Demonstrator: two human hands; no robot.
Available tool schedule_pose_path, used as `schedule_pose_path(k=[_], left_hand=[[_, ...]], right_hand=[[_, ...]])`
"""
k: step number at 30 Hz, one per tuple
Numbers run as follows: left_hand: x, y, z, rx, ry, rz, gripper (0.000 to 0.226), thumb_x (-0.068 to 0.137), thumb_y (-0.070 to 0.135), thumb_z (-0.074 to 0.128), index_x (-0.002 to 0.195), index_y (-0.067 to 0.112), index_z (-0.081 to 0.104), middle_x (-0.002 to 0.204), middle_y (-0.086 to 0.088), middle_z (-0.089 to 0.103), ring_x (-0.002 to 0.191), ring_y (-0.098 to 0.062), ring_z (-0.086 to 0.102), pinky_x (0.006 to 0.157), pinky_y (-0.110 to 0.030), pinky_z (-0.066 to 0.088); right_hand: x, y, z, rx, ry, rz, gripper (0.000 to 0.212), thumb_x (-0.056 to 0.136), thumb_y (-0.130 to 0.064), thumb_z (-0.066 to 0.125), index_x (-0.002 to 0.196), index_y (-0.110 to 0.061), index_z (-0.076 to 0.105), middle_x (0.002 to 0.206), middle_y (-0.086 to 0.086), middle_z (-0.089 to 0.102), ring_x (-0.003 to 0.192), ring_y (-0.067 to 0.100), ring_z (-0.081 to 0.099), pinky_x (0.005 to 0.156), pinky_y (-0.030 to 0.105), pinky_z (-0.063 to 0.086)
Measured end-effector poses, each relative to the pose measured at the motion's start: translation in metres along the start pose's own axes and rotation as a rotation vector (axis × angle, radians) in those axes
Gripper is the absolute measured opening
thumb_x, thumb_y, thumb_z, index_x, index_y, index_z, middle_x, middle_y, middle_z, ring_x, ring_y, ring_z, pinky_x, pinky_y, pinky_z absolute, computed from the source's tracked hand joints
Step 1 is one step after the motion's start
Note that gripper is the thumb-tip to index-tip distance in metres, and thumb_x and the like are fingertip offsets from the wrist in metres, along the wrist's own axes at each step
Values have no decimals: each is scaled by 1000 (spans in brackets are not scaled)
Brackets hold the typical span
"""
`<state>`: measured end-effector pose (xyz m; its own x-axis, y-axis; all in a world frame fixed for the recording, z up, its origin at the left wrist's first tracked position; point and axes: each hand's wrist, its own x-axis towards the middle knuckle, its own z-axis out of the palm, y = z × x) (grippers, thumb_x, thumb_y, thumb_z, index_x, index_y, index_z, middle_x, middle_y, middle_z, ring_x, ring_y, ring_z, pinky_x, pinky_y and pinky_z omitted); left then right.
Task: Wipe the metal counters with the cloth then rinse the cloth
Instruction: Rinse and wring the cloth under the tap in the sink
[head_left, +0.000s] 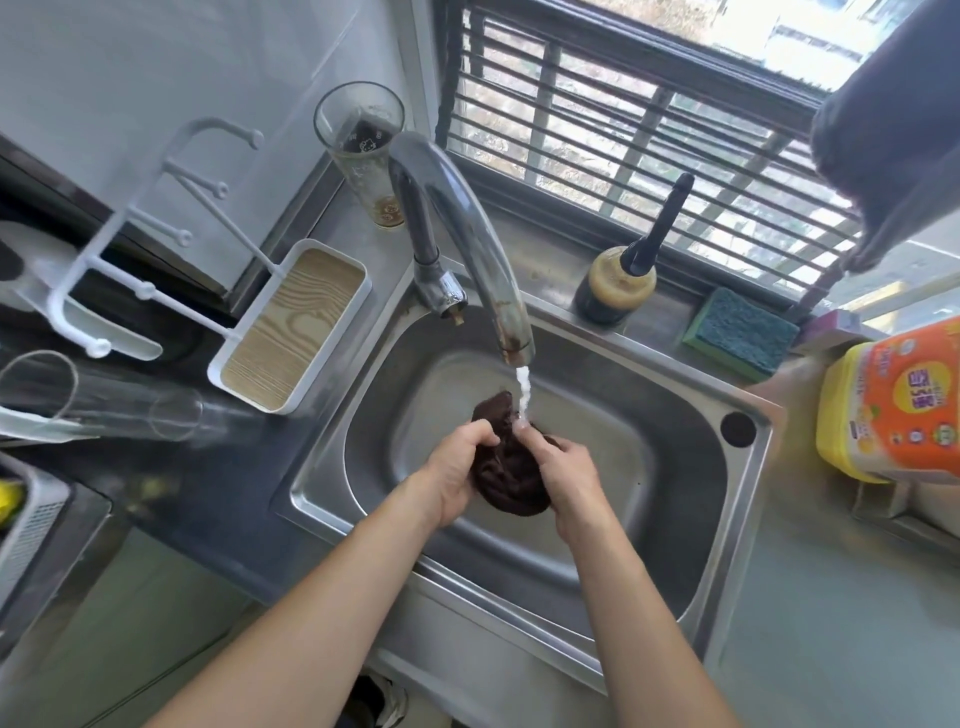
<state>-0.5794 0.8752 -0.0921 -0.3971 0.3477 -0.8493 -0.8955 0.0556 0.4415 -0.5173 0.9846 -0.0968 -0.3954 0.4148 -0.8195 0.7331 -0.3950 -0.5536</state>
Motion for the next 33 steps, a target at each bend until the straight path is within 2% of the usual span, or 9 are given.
schedule_pose_path(k=[4, 9, 12, 15, 17, 19, 22, 28, 33], left_hand=[[7, -10, -7, 84, 26, -12, 48, 86, 14, 68, 132, 15, 54, 118, -14, 72, 104, -26, 70, 80, -33, 56], [1, -12, -7, 176, -137, -212, 34, 100, 33, 54, 128, 17, 62, 118, -11, 72, 111, -30, 68, 96, -47, 55], [12, -12, -3, 218, 44, -116, 27, 104, 18, 47, 129, 19, 58, 114, -11, 72, 101, -28, 70, 79, -47, 61], [26, -7, -1, 111, 299, -74, 27, 100, 13, 46, 119, 6, 63, 101, -15, 72, 80, -26, 68, 60, -35, 58], [30, -4, 3, 49, 338, -21, 22, 96, 17, 51, 102, 8, 70, 95, -13, 74, 77, -26, 68, 62, -32, 55], [29, -2, 9, 62, 273, 16, 21, 96, 24, 56, 91, 13, 73, 89, -7, 75, 85, -25, 70, 79, -38, 57], [28, -9, 16, 156, 166, 59, 23, 97, 29, 58, 94, 15, 76, 98, -6, 77, 101, -25, 71, 93, -39, 54], [23, -11, 21, 164, 184, 138, 33, 107, 35, 42, 97, 22, 70, 97, 0, 76, 90, -13, 70, 79, -27, 53], [21, -13, 17, 260, 153, 155, 27, 104, 35, 50, 94, 20, 70, 89, 3, 76, 87, -12, 70, 80, -27, 53]], right_hand=[[1, -5, -2, 75, 2, -11, 21, 90, -31, 74, 85, -11, 78, 87, 11, 80, 87, 25, 76, 78, 34, 58], [4, -6, 2, 265, 108, 38, 34, 87, -43, 77, 86, -10, 77, 83, 9, 80, 83, 27, 77, 82, 39, 62], [11, 2, 3, 290, 289, 21, 25, 80, -33, 81, 91, -17, 66, 89, 9, 75, 87, 30, 74, 91, 47, 61], [9, 3, 1, 315, 437, 3, 30, 86, -28, 71, 108, -22, 51, 92, -1, 61, 88, 24, 65, 91, 40, 56], [9, 5, 6, 229, 360, -20, 27, 87, -33, 63, 112, -21, 59, 96, 0, 66, 96, 25, 66, 95, 39, 54], [10, 8, 14, 104, 183, -51, 46, 76, -52, 59, 110, -23, 66, 106, 2, 73, 106, 26, 68, 102, 46, 53], [8, 11, 22, -44, 74, -88, 71, 69, -76, 58, 116, -24, 66, 114, 3, 73, 110, 24, 68, 104, 45, 52], [15, 7, 22, -171, 181, -215, 46, 90, -61, 67, 90, -15, 71, 90, 5, 76, 96, 28, 70, 88, 37, 53], [18, -2, 23, -212, 249, -144, 49, 103, -52, 48, 100, -13, 77, 107, 19, 76, 111, 38, 65, 97, 38, 48]])
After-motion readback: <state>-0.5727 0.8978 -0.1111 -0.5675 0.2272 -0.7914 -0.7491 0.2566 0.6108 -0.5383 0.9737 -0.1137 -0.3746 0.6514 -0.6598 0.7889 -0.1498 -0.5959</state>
